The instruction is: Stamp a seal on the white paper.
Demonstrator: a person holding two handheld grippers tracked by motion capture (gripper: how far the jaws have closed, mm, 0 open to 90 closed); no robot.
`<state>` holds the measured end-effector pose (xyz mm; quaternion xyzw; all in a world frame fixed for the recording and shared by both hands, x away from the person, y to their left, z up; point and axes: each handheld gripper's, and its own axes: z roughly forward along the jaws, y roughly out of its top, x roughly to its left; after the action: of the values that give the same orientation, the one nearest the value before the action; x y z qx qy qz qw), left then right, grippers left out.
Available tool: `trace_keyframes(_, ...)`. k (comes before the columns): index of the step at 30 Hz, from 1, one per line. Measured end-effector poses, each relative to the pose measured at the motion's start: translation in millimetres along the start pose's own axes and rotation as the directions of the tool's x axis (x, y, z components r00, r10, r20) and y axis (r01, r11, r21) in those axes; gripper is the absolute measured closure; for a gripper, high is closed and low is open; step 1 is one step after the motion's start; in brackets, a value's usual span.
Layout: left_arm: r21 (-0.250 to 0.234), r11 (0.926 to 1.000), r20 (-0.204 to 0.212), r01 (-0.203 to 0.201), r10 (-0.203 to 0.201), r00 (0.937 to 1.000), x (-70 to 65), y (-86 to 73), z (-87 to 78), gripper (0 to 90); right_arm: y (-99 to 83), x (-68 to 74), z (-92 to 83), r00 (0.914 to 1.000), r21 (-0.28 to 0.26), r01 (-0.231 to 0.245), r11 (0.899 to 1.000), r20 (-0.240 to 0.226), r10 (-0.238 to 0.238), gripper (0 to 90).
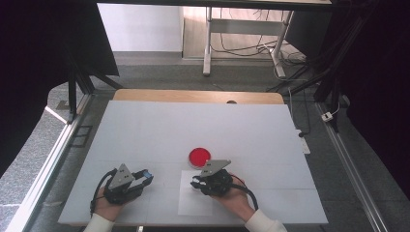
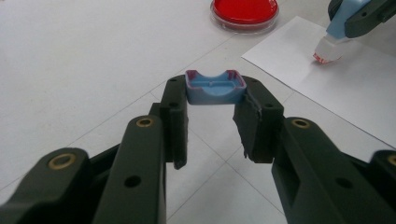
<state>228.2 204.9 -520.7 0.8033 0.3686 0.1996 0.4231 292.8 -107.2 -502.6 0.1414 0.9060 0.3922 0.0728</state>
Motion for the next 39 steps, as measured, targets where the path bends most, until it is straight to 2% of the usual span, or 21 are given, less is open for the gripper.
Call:
trace_keyframes(18,0.000,1.0000,-0.002,0.002,-0.002,1.0000,0.6,-0.1,-0.5,65.1,-1.9,-1.1,2.3,1.0000,0.007,-0.004,1.000,0.007,0.004,75.3)
trace_keyframes(39,0.000,1.0000,-0.003,0.001,-0.001,1.0000,0.4,-0.1,-0.5,65.1,-3.0,3.4,6.1,0.9993,0.026,0.024,0.999,0.027,-0.025,75.6)
